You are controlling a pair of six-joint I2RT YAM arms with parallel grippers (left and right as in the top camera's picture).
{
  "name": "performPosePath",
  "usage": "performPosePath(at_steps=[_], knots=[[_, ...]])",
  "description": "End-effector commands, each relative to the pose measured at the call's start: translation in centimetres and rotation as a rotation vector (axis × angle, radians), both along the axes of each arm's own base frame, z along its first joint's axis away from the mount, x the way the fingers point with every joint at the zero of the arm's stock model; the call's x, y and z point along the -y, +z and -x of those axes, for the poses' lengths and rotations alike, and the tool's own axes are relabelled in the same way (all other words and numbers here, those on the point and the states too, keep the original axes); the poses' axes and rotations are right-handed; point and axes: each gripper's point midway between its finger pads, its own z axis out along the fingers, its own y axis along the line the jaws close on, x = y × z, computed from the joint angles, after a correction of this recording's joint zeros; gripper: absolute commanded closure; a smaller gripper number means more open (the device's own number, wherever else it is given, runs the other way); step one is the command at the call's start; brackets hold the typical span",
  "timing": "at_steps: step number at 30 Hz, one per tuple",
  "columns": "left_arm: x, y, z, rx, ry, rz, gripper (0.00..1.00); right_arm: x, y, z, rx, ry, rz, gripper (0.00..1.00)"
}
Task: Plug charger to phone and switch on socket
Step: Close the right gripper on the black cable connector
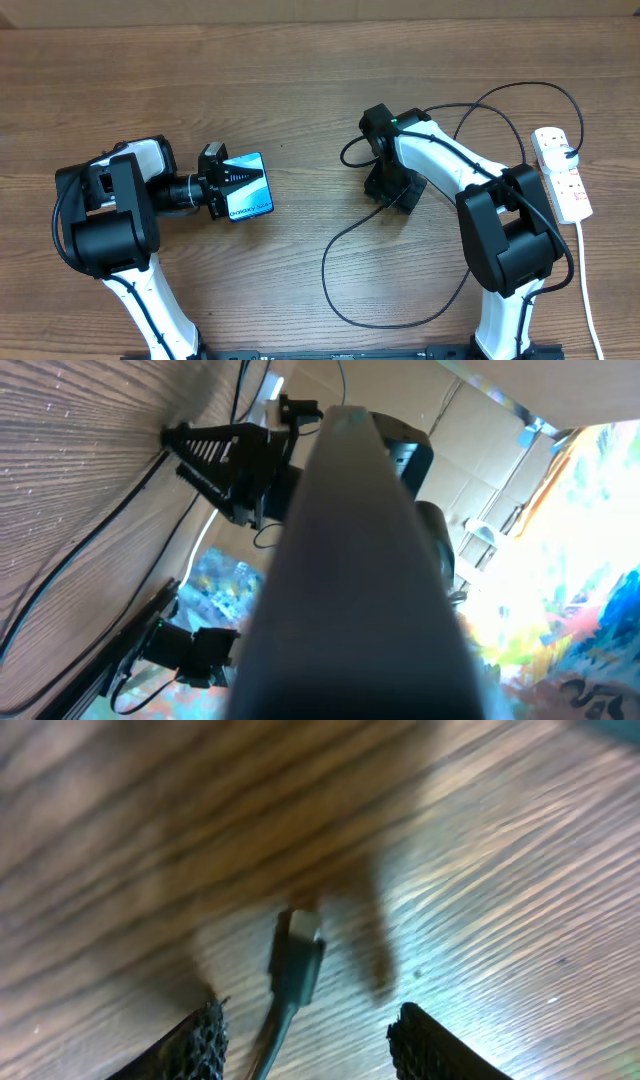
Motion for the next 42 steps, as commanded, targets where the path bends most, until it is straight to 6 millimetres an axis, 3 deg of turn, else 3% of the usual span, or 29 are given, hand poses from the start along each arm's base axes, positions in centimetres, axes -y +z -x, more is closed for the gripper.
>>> performPosePath(at_steps=[1, 10, 15, 16, 24, 32, 38, 42], knots=[[0.2, 0.6, 0.2, 0.005, -0.005, -0.002, 0.96, 1.2, -0.4, -0.7, 0.036, -0.031, 0.073, 0.47], [0.2, 0.6, 0.2, 0.005, -0.006, -0.002, 0.96, 1.0, -0.4, -0.8, 0.040, -0.028, 0.070, 0.60], [0.2, 0.6, 0.2, 0.005, -0.005, -0.002, 0.96, 1.1, -0.4, -0.8, 0.038, -0.028, 0.071, 0.83], [0.2, 0.6, 0.2, 0.006, -0.005, -0.002, 0.96, 1.1, -0.4, -0.7, 0.038, -0.028, 0.071, 0.84], [0.2, 0.6, 0.3, 0.006, -0.010, -0.005, 0.96, 1.1, -0.4, -0.6, 0.032, -0.028, 0.073, 0.76], [0.2, 0.6, 0.3, 0.006, -0.011, -0.005, 0.96, 0.9, -0.4, -0.2, 0.013, -0.032, 0.059, 0.87], [0.2, 0.6, 0.3, 0.005, -0.011, -0.006, 0.96, 0.9, -0.3, 0.1, -0.001, -0.033, 0.058, 0.75], [0.2, 0.6, 0.3, 0.006, -0.011, -0.005, 0.96, 1.0, -0.4, 0.4, -0.008, -0.054, 0.062, 0.75]])
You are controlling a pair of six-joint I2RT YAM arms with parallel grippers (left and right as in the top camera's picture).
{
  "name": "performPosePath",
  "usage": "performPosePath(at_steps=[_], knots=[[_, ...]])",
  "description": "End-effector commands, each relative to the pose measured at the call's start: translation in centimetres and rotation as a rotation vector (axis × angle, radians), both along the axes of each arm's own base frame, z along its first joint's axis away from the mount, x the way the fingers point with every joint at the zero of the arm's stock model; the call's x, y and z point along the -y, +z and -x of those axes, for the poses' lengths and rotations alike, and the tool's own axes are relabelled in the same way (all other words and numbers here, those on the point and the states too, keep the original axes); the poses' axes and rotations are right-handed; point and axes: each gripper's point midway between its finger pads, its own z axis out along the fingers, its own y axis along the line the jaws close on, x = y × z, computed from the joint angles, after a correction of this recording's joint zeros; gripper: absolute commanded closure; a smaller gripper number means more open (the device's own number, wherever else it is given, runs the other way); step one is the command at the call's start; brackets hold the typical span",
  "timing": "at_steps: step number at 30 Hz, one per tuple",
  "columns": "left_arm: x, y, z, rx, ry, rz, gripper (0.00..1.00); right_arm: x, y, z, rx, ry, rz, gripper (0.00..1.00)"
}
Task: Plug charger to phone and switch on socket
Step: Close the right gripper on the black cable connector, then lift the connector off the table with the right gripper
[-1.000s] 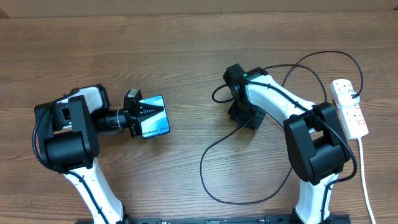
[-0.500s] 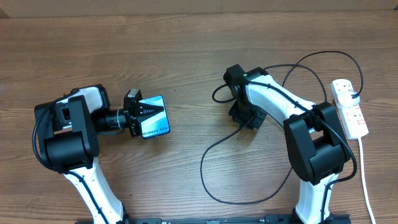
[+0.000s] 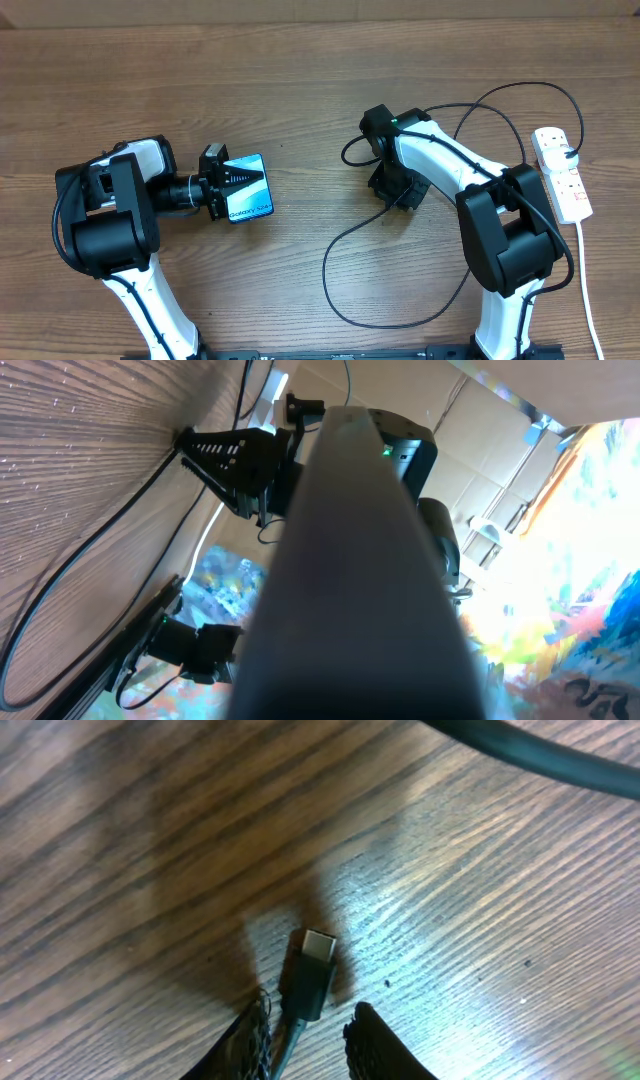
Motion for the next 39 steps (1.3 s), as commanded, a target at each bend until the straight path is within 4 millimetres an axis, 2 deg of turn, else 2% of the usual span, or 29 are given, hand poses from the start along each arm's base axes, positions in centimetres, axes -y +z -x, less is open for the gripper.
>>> performPosePath(at_steps=[1, 4, 9, 18, 21, 26, 32, 36, 39], knots=[[0.2, 0.7, 0.1, 0.006, 0.001, 0.001, 0.96, 0.1, -0.6, 0.4, -0.016, -0.028, 0.012, 0.75], [0.2, 0.7, 0.1, 0.006, 0.001, 0.001, 0.96, 0.1, -0.9, 0.5, -0.015, -0.029, 0.007, 0.76], [0.2, 0.7, 0.1, 0.006, 0.001, 0.001, 0.96, 0.0, -0.9, 0.5, -0.013, -0.029, 0.002, 0.87], [0.2, 0.7, 0.1, 0.006, 0.001, 0.001, 0.96, -0.3, -0.9, 0.6, -0.023, -0.033, -0.017, 0.83], [0.2, 0.7, 0.1, 0.006, 0.001, 0.001, 0.96, -0.3, -1.0, 0.6, -0.022, -0.033, -0.017, 0.96], [0.2, 0.7, 0.1, 0.007, 0.001, 0.001, 0.96, -0.4, -1.0, 0.5, -0.018, -0.024, -0.022, 0.96], [0.2, 0.3, 0.8, 0.029, -0.038, -0.023, 0.96, -0.4, -1.0, 0.4, -0.039, 0.144, -0.058, 0.96], [0.2, 0.5, 0.5, 0.149, -0.026, -0.031, 0.96, -2.8, -0.6, 0.1, -0.047, 0.299, -0.237, 0.96], [0.2, 0.8, 0.0, 0.217, -0.002, -0.028, 0.96, -5.7, 1.2, -0.4, 0.005, 0.473, -0.443, 0.96]])
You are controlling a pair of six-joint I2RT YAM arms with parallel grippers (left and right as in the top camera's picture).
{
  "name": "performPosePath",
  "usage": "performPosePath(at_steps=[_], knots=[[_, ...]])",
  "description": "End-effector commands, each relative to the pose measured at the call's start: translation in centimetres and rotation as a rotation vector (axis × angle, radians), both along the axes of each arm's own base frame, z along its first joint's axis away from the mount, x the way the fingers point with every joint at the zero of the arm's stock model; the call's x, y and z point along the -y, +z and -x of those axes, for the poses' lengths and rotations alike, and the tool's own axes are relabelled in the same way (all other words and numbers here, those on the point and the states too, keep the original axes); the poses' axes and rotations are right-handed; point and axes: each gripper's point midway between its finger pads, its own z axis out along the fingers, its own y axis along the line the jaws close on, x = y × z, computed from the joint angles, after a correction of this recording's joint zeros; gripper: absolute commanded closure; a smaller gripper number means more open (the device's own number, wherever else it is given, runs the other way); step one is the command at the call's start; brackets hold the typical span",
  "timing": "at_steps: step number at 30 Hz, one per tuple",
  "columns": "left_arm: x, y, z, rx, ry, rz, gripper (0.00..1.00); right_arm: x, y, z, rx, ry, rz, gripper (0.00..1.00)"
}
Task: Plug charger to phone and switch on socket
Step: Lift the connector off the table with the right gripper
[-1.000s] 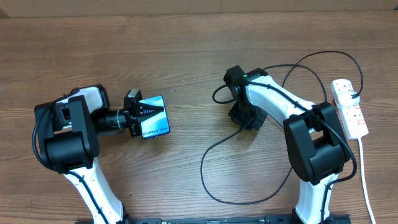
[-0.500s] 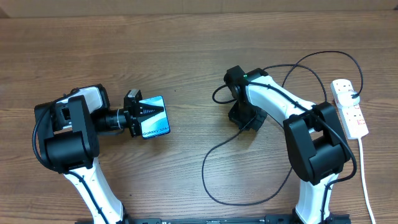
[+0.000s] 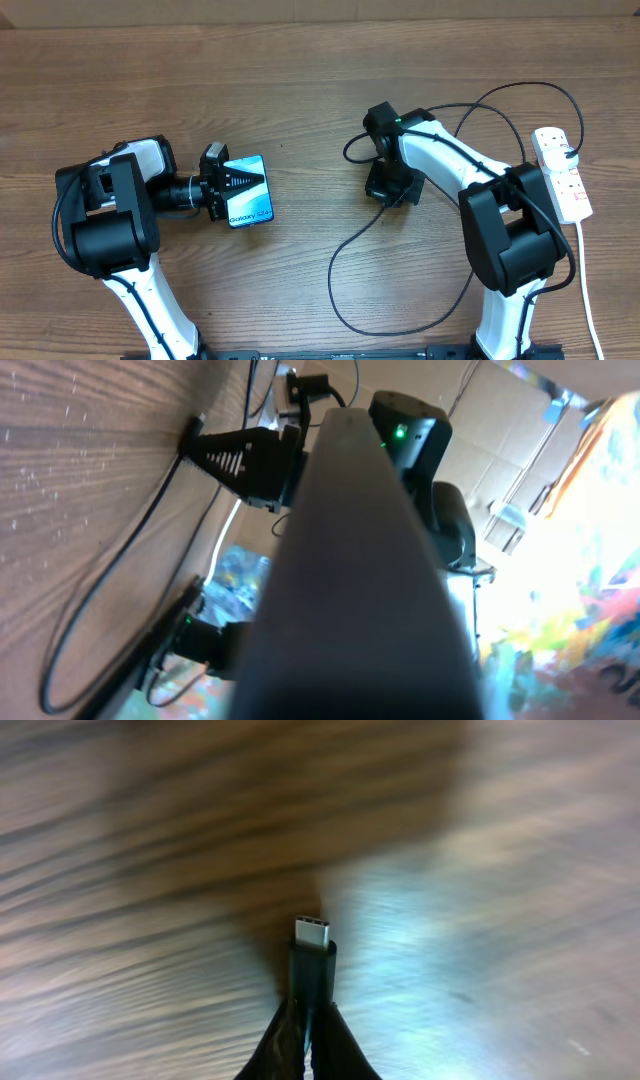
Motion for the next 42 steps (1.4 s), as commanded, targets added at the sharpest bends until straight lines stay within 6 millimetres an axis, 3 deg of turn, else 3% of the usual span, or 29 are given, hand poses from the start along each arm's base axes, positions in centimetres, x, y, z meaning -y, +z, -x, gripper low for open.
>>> performPosePath(at_steps=[1, 6, 9, 12, 16, 18, 20, 21, 23, 26, 29, 36, 40, 42], knots=[[0.1, 1.1, -0.6, 0.151, 0.033, 0.002, 0.96, -4.1, 2.6, 0.0, 0.040, 0.268, -0.305, 0.96], [0.0, 1.3, -1.0, 0.185, 0.053, 0.008, 0.96, -8.4, 9.6, 0.7, 0.208, 0.562, -0.648, 0.96], [-0.1, 1.7, -1.6, 0.212, 0.066, 0.010, 0.96, -9.2, 12.7, 2.0, 0.268, 0.671, -0.755, 0.96], [-0.2, 2.3, -2.4, 0.257, 0.077, 0.009, 0.96, -9.4, 14.4, 3.6, 0.271, 0.736, -0.813, 0.96], [-0.2, 3.2, -3.4, 0.313, 0.072, 0.004, 0.96, -10.0, 15.2, 5.6, 0.237, 0.798, -0.889, 0.96], [-0.2, 3.7, -3.9, 0.339, 0.071, 0.001, 0.96, -9.5, 14.5, 5.4, 0.223, 0.785, -0.834, 0.96], [-0.3, 4.0, -4.2, 0.359, 0.069, -0.003, 0.96, -8.3, 13.0, 3.9, 0.201, 0.661, -0.682, 0.96], [-0.3, 4.1, -4.3, 0.368, 0.068, -0.005, 0.96, -7.4, 12.1, 2.9, 0.202, 0.579, -0.588, 0.89], [-0.4, 4.2, -4.5, 0.378, 0.068, -0.007, 0.96, -6.1, 11.1, 1.2, 0.222, 0.444, -0.443, 0.63], [-0.4, 4.3, -4.6, 0.386, 0.066, -0.010, 0.96, -6.0, 10.4, 0.6, 0.242, 0.383, -0.339, 0.35], [-0.4, 4.1, -4.4, 0.386, 0.054, -0.016, 0.96, -5.1, 8.9, 0.3, 0.257, 0.291, -0.149, 0.33], [-0.3, 4.0, -4.2, 0.379, 0.046, -0.019, 0.96, -6.9, 4.1, 2.0, 0.198, 0.338, 0.020, 0.34], [-0.2, 3.7, -3.9, 0.374, 0.022, -0.033, 0.96, -6.3, 0.3, 2.9, 0.097, 0.316, 0.077, 0.32], [-0.2, 3.6, -3.7, 0.365, 0.009, -0.039, 0.96, -5.0, -1.3, 3.4, 0.034, 0.298, 0.112, 0.31]])
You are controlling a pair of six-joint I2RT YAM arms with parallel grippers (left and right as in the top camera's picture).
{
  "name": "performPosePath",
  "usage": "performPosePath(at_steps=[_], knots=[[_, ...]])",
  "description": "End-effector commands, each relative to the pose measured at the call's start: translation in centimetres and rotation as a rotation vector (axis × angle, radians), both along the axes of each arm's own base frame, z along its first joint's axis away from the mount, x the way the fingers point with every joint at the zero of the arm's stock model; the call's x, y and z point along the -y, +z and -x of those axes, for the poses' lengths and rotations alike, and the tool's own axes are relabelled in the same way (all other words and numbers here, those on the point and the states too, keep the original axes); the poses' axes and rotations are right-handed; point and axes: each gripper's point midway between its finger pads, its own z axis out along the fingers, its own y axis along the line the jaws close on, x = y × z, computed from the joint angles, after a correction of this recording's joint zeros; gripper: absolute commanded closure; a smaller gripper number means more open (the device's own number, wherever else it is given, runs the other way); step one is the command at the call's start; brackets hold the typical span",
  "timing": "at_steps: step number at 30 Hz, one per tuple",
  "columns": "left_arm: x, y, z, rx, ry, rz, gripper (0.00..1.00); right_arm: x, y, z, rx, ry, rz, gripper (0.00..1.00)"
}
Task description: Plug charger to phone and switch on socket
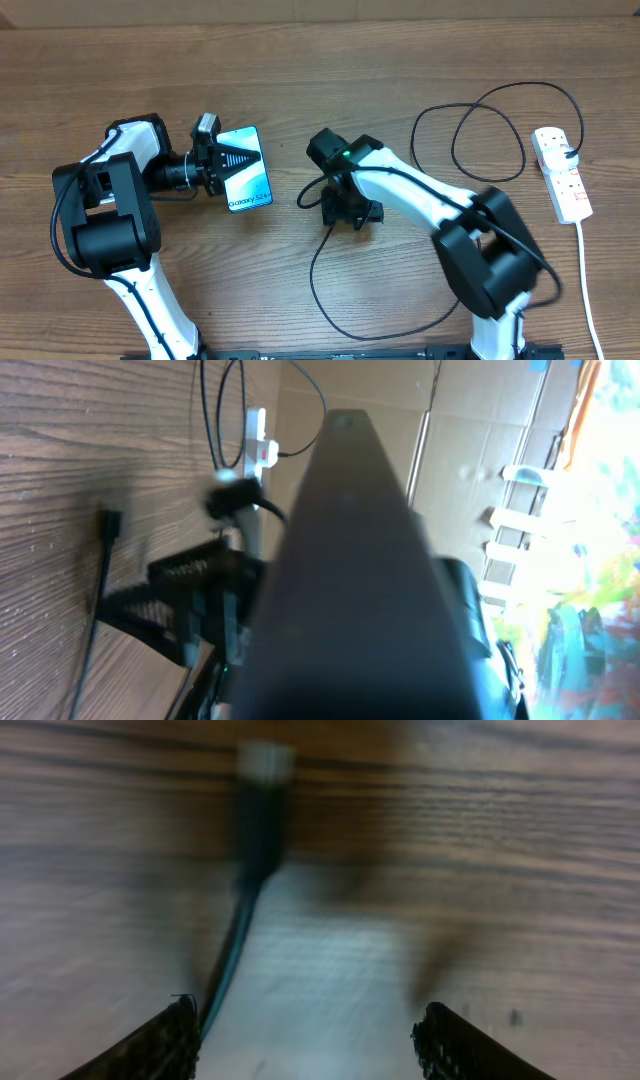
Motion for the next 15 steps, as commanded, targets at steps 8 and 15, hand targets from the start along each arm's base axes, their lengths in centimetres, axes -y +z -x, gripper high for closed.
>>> performPosePath(at_steps=[8, 15], knots=[[0.2, 1.1, -0.2, 0.090, -0.011, -0.017, 0.96, 10.8, -0.7, -1.2, -0.071, -0.185, 0.311, 0.31], [0.2, 1.1, -0.2, 0.090, -0.011, -0.017, 0.96, 12.2, -0.9, -1.3, -0.197, -0.367, 0.147, 0.28]])
